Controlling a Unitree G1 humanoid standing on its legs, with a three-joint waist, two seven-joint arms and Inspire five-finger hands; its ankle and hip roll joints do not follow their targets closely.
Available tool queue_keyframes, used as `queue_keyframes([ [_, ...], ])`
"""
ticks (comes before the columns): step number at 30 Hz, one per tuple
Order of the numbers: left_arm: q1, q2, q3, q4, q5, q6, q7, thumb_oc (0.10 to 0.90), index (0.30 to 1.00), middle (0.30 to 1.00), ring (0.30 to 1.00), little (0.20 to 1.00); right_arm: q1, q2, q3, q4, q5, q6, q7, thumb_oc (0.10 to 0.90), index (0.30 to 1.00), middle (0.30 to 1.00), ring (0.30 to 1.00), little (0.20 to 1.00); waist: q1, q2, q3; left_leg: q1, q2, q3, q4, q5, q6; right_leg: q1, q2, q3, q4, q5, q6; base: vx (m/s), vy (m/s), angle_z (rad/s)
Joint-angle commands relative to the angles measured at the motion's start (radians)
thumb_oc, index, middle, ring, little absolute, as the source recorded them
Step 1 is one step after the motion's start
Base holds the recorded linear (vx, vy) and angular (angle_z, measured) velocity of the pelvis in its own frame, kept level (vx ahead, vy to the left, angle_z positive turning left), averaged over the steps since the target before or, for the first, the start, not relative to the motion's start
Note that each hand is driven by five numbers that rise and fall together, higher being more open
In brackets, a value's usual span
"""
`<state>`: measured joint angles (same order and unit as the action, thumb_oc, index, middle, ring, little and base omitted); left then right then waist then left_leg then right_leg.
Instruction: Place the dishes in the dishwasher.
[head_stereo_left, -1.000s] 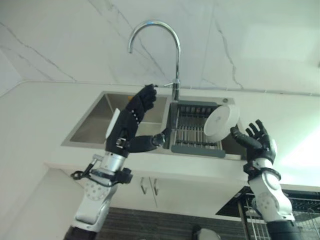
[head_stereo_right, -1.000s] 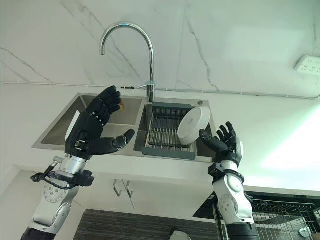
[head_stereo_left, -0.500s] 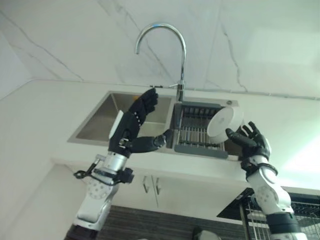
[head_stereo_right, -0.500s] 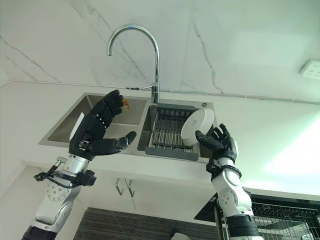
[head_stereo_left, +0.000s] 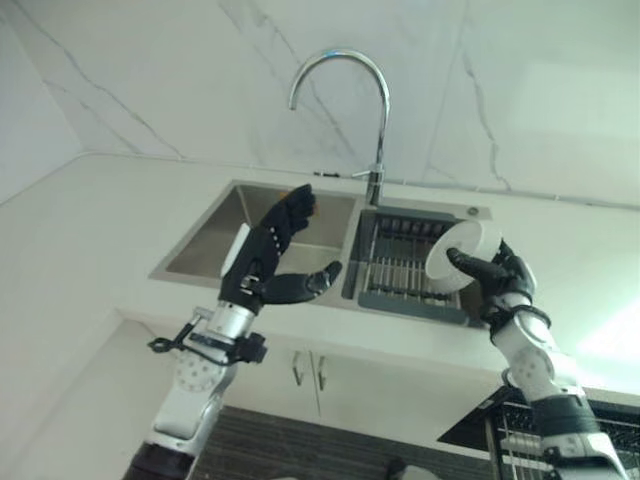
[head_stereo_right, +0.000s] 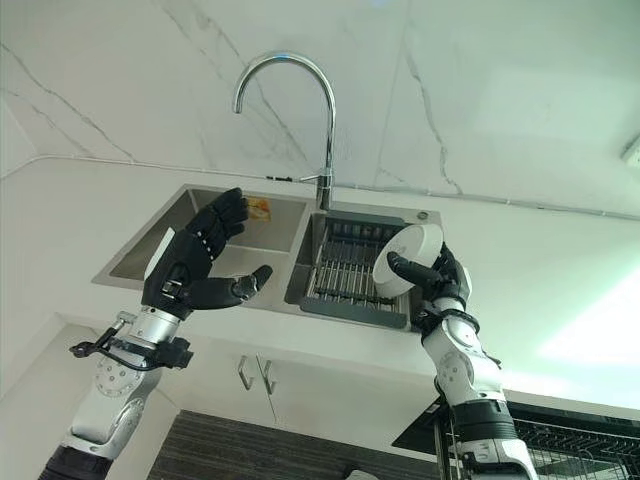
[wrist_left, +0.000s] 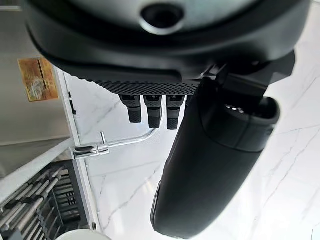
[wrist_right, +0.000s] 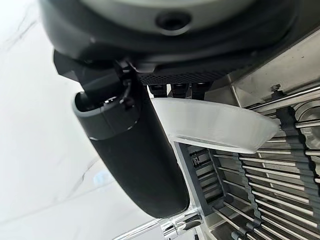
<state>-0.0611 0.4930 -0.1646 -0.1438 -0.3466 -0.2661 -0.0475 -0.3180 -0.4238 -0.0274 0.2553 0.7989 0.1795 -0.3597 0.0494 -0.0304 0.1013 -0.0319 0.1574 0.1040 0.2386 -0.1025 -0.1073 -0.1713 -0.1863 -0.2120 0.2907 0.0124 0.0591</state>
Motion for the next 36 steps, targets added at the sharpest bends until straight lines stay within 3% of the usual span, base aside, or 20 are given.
queue_keyframes([
  [1, -0.125, 0.037, -0.002, -0.076, -0.023, -0.074, 0.023, 0.8, 0.9, 0.9, 0.9, 0.9, -0.154, -0.059, -0.043, -0.015, 0.1, -0.09, 0.016, 0.8, 0.9, 0.9, 0.9, 0.9, 0.02, -0.008, -0.01, 0.059, -0.023, 0.007, 0.061, -0.159, 0.051, 0.096, -0.02, -0.012, 0.009, -0.128, 0.061, -0.04, -0.018, 0.16],
  [3, -0.14, 0.044, -0.013, -0.068, -0.027, -0.065, 0.029, 0.8, 0.9, 0.9, 0.9, 0.9, -0.199, -0.068, -0.033, 0.027, 0.113, -0.095, -0.009, 0.8, 0.9, 0.9, 0.9, 0.9, 0.03, -0.008, -0.012, 0.057, -0.022, 0.003, 0.061, -0.157, 0.049, 0.101, -0.021, -0.018, 0.009, -0.13, 0.06, -0.05, -0.018, 0.15],
  [4, -0.144, 0.047, -0.018, -0.066, -0.029, -0.063, 0.031, 0.8, 0.9, 0.9, 0.9, 0.9, -0.214, -0.073, -0.028, 0.044, 0.125, -0.095, -0.016, 0.77, 0.855, 0.855, 0.855, 0.855, 0.033, -0.008, -0.012, 0.056, -0.023, 0.001, 0.061, -0.156, 0.048, 0.102, -0.021, -0.019, 0.009, -0.131, 0.059, -0.03, -0.01, 0.02],
  [5, -0.148, 0.048, -0.02, -0.063, -0.032, -0.063, 0.032, 0.8, 0.9, 0.9, 0.9, 0.9, -0.226, -0.076, -0.026, 0.058, 0.129, -0.095, -0.016, 0.532, 0.498, 0.498, 0.498, 0.498, 0.034, -0.007, -0.012, 0.055, -0.023, 0.001, 0.061, -0.156, 0.048, 0.102, -0.022, -0.02, 0.009, -0.131, 0.059, -0.03, -0.009, 0.02],
  [6, -0.153, 0.052, -0.024, -0.058, -0.035, -0.062, 0.032, 0.8, 0.9, 0.9, 0.9, 0.9, -0.243, -0.08, -0.02, 0.083, 0.136, -0.078, -0.011, 0.4, 0.3, 0.3, 0.3, 0.3, 0.038, -0.007, -0.013, 0.055, -0.023, 0.0, 0.061, -0.156, 0.047, 0.103, -0.022, -0.022, 0.009, -0.132, 0.059, 0.0, 0.0, 0.0],
  [13, -0.176, 0.065, -0.049, -0.043, -0.05, -0.053, 0.037, 0.8, 0.9, 0.9, 0.9, 0.9, -0.348, -0.133, 0.002, 0.284, 0.218, -0.093, 0.002, 0.4, 0.3, 0.3, 0.3, 0.3, 0.064, -0.005, -0.019, 0.053, -0.025, -0.006, 0.061, -0.151, 0.044, 0.117, -0.027, -0.042, 0.009, -0.136, 0.056, -0.03, -0.005, 0.03],
  [19, -0.168, 0.061, -0.053, -0.06, -0.138, -0.027, 0.001, 0.8, 0.9, 0.9, 0.9, 0.9, -0.381, -0.152, 0.0, 0.303, 0.141, -0.149, -0.071, 0.4, 0.3, 0.3, 0.3, 0.3, 0.074, 0.006, -0.019, 0.05, -0.031, -0.016, 0.061, -0.146, 0.046, 0.125, -0.028, -0.045, 0.009, -0.139, 0.053, -0.01, 0.043, 0.06],
  [23, -0.167, 0.048, -0.068, -0.075, -0.235, 0.051, -0.079, 0.8, 0.9, 0.9, 0.9, 0.9, -0.384, -0.161, -0.007, 0.263, 0.044, -0.213, -0.108, 0.4, 0.3, 0.3, 0.3, 0.3, 0.071, 0.012, -0.017, 0.05, -0.031, -0.02, 0.061, -0.143, 0.045, 0.128, -0.028, -0.043, 0.009, -0.14, 0.053, 0.01, 0.047, 0.02],
  [26, -0.158, 0.043, -0.08, -0.085, -0.315, 0.094, -0.138, 0.8, 0.9, 0.9, 0.9, 0.9, -0.386, -0.174, 0.0, 0.212, -0.038, -0.214, -0.121, 0.4, 0.3, 0.3, 0.3, 0.3, 0.067, 0.016, -0.016, 0.049, -0.029, -0.017, 0.061, -0.14, 0.045, 0.127, -0.029, -0.041, 0.009, -0.14, 0.054, 0.02, 0.055, 0.02],
  [28, -0.129, 0.023, -0.089, -0.124, -0.538, 0.201, -0.332, 0.8, 0.9, 0.9, 0.9, 0.9, -0.364, -0.192, 0.004, 0.107, -0.102, -0.21, -0.108, 0.4, 0.3, 0.3, 0.3, 0.3, 0.053, 0.024, -0.015, 0.049, -0.026, -0.009, 0.061, -0.139, 0.045, 0.12, -0.03, -0.031, 0.009, -0.136, 0.055, 0.02, 0.1, -0.01],
  [31, -0.112, -0.008, -0.111, -0.155, -0.689, 0.308, -0.501, 0.8, 0.9, 0.9, 0.9, 0.9, -0.338, -0.187, 0.005, -0.006, -0.23, -0.234, -0.104, 0.4, 0.3, 0.3, 0.3, 0.3, 0.031, 0.029, -0.014, 0.051, -0.023, 0.002, 0.061, -0.143, 0.046, 0.113, -0.028, -0.018, 0.009, -0.136, 0.056, 0.02, 0.085, -0.09],
  [33, -0.096, -0.016, -0.13, -0.163, -0.67, 0.349, -0.622, 0.8, 0.9, 0.9, 0.9, 0.9, -0.33, -0.214, 0.008, -0.104, -0.342, -0.231, -0.107, 0.4, 0.3, 0.3, 0.3, 0.3, 0.012, 0.032, -0.016, 0.052, -0.021, 0.013, 0.061, -0.147, 0.047, 0.106, -0.026, -0.006, 0.009, -0.137, 0.056, 0.02, 0.082, -0.19],
  [36, -0.066, 0.014, -0.176, -0.187, -0.609, 0.372, -0.75, 0.8, 0.9, 0.9, 0.9, 0.9, -0.316, -0.238, 0.002, -0.182, -0.376, -0.264, -0.116, 0.4, 0.3, 0.3, 0.3, 0.3, -0.007, 0.038, -0.016, 0.051, -0.019, 0.026, 0.061, -0.148, 0.047, 0.097, -0.022, 0.008, 0.009, -0.136, 0.058, 0.01, 0.084, -0.13],
])
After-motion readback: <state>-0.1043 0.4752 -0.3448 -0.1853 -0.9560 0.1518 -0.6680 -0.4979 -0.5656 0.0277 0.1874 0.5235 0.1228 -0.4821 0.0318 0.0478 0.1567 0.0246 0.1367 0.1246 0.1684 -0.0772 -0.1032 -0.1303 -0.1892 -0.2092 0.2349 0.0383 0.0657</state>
